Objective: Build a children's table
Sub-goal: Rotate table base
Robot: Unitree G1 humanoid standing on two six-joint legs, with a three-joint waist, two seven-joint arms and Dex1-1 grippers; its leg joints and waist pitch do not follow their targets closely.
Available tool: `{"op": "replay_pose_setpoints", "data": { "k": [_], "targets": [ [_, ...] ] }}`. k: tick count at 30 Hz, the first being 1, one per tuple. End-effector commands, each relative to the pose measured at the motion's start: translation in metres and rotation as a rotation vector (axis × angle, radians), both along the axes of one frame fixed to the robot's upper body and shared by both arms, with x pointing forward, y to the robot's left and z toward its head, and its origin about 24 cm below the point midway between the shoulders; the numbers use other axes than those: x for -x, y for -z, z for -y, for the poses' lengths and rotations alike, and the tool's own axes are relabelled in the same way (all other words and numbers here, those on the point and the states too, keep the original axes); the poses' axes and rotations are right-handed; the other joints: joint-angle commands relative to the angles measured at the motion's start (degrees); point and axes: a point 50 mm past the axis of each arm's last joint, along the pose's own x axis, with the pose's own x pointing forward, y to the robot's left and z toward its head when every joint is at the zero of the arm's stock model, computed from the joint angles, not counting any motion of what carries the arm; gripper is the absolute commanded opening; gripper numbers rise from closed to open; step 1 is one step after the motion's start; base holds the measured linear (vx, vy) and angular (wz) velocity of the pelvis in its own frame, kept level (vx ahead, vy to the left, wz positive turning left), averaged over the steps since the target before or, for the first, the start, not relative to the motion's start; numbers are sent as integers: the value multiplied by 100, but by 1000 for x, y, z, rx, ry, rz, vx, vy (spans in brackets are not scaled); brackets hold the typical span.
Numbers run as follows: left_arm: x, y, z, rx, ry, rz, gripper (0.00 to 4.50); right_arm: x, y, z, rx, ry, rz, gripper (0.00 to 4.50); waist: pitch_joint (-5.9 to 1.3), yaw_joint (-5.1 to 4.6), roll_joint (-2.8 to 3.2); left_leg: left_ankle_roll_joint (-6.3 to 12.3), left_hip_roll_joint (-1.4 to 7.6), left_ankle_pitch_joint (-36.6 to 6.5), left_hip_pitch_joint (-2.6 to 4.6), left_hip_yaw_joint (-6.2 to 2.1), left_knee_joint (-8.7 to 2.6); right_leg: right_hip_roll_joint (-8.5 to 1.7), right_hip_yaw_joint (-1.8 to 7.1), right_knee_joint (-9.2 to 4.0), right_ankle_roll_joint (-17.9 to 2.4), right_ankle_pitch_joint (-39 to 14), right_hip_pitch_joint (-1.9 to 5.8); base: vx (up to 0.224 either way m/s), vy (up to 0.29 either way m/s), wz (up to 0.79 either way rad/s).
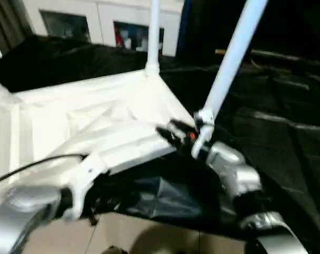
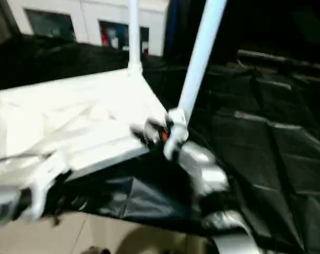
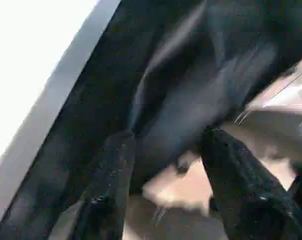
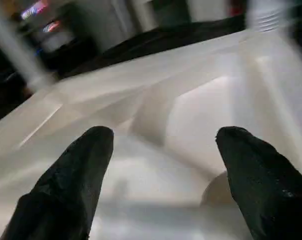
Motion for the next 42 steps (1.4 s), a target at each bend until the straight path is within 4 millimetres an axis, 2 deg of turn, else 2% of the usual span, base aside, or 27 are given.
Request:
{"op": "replay_pose_setpoints", "data": {
  "k": [1, 3, 4, 5, 9, 10, 11, 12, 14, 16, 17, 19, 22, 26, 27, 28, 30, 31, 33, 34, 35, 36, 38, 39, 40, 41, 42],
  "targets": [
    [5, -4, -3, -29, -16, 10, 276, -8, 1, 14, -31, 146, -29, 371, -331, -16, 180, -360, 337, -1789, 188, -184, -543, -293, 288, -340, -1090, -1377, 137, 0, 0, 0],
    [5, -6, -8, -48, -51, 39, 291, -12, 1, 19, -33, 212, -38, 371, -338, 17, 226, -362, 327, -1719, 209, -162, -524, -278, 292, -326, -1110, -1141, 119, 0, 0, 0],
    [1, -7, -11, -58, -73, 68, 299, -14, 1, 22, -27, 235, -39, 371, -356, 37, 270, -386, 320, -1706, 219, -166, -517, -272, 284, -308, -1118, -1063, 125, 0, 0, 0],
    [0, -8, -12, -66, -91, 86, 309, -15, 2, 23, -23, 252, -40, 371, -358, 46, 232, -375, 315, -1640, 188, -165, -512, -269, 280, -289, -1129, -850, 164, 0, 0, 0],
    [-16, -18, -18, -72, -194, 201, 337, -20, 4, 42, 1, 375, -48, 371, -376, 74, 251, -384, 300, -1592, 201, -156, -483, -272, 277, -264, -1173, -693, 173, 0, 0, 0],
    [-17, -20, -19, -70, -204, 215, 344, -21, 4, 46, 7, 394, -49, 371, -378, 84, 236, -373, 292, -1612, 189, -158, -473, -276, 277, -265, -1177, -700, 191, 0, 0, 0],
    [-20, -24, -17, -59, -198, 252, 344, -23, 5, 54, 30, 429, -51, 371, -370, 92, 259, -367, 289, -1629, 175, -166, -473, -285, 277, -255, -1175, -717, 195, 0, 0, 0],
    [-21, -26, -17, -51, -195, 266, 363, -24, 5, 59, 39, 452, -53, 371, -375, 100, 230, -343, 291, -1671, 189, -163, -464, -286, 271, -273, -1181, -798, 192, 0, 0, 0],
    [-20, -29, -16, -27, -190, 272, 380, -27, 3, 73, 52, 519, -58, 371, -369, 155, 250, -299, 282, -1656, 201, -144, -442, -286, 277, -275, -1182, -857, 177, 0, 0, 0],
    [-20, -29, -16, -24, -187, 270, 387, -27, 3, 76, 55, 533, -58, 371, -366, 173, 242, -258, 278, -1668, 200, -138, -432, -275, 280, -275, -1196, -883, 164, 0, 0, 0],
    [-19, -27, -18, -36, -186, 258, 402, -29, 1, 81, 61, 552, -56, 371, -353, 184, 280, -250, 276, -1701, 175, -155, -440, -282, 276, -272, -1173, -967, 180, 0, 0, 0],
    [-18, -24, -21, -58, -185, 244, 423, -30, -1, 89, 70, 583, -54, 371, -344, 170, 245, -235, 274, -1870, 169, -161, -440, -279, 267, -296, -1122, -1227, 178, 0, 0, 0],
    [-24, -18, -21, -84, -158, 259, 443, -33, -7, 111, 98, 677, -54, 371, -331, 175, 256, -227, 280, -1952, 175, -173, -440, -296, 271, -319, -1086, -1480, 155, 0, 0, 0],
    [-36, -20, -6, -19, -61, 329, 443, -33, -8, 128, 125, 757, -68, 371, -329, 193, 258, -236, 274, -1974, 219, -157, -424, -288, 273, -340, -1069, -1512, 112, 0, 0, 0],
    [-39, -21, -2, 6, -37, 341, 443, -33, -8, 131, 136, 771, -72, 371, -349, 220, 271, -250, 273, -1883, 234, -143, -408, -280, 277, -311, -1097, -1347, 111, 0, 0, 0],
    [-43, -21, 2, 21, -13, 348, 443, -32, -8, 135, 141, 787, -77, 371, -365, 227, 326, -266, 269, -1752, 200, -157, -408, -278, 267, -272, -1116, -1182, 146, 0, 0, 0],
    [-47, -21, 5, 24, 4, 359, 443, -32, -7, 137, 145, 798, -81, 371, -381, 236, 298, -245, 258, -1624, 173, -151, -396, -264, 257, -249, -1127, -951, 168, 0, 0, 0],
    [-52, -21, 6, 20, 6, 376, 443, -31, -7, 140, 143, 816, -83, 371, -399, 234, 326, -220, 254, -1518, 138, -162, -385, -279, 256, -209, -1161, -809, 207, 0, 0, 0],
    [-60, -22, 7, 12, 11, 407, 443, -30, -7, 146, 141, 846, -87, 371, -405, 241, 307, -170, 242, -1505, 170, -140, -365, -268, 255, -236, -1174, -828, 182, 0, 0, 0],
    [-67, -24, 8, 9, 11, 438, 443, -29, -7, 151, 146, 875, -88, 371, -411, 239, 349, -152, 249, -1421, 126, -159, -365, -289, 253, -208, -1213, -754, 224, 0, 0, 0],
    [-75, -26, 10, 0, 23, 480, 443, -27, -7, 155, 149, 903, -90, 371, -394, 249, 364, -138, 237, -1546, 162, -140, -361, -268, 244, -274, -1192, -928, 173, 0, 0, 0],
    [-76, -26, 10, 1, 24, 490, 443, -27, -6, 156, 151, 909, -90, 371, -407, 247, 347, -144, 240, -1565, 169, -135, -351, -275, 252, -255, -1205, -906, 187, 0, 0, 0],
    [-87, -29, 13, 9, 28, 549, 443, -25, -5, 162, 158, 946, -94, 371, -424, 258, 359, -122, 239, -1398, 125, -149, -345, -294, 248, -221, -1240, -785, 227, 0, 0, 0],
    [-87, -29, 13, 9, 28, 549, 443, -25, -5, 162, 158, 946, -94, 371, -428, 257, 352, -99, 242, -1377, 131, -140, -338, -294, 249, -231, -1240, -795, 226, 0, 0, 0],
    [-98, -33, 18, 34, 20, 611, 443, -21, -1, 167, 164, 992, -110, 371, -422, 252, 385, -84, 238, -1333, 107, -154, -340, -294, 241, -228, -1246, -783, 235, 0, 0, 0],
    [-101, -33, 22, 47, 18, 628, 443, -19, 2, 169, 167, 1010, -121, 371, -422, 256, 380, -86, 238, -1370, 137, -136, -335, -283, 241, -247, -1242, -814, 210, 0, 0, 0],
    [-101, -33, 22, 47, 18, 628, 443, -19, 2, 169, 167, 1010, -121, 371, -436, 266, 407, -114, 241, -1418, 169, -130, -319, -281, 240, -240, -1271, -752, 201, 0, 0, 0]
  ]
}}
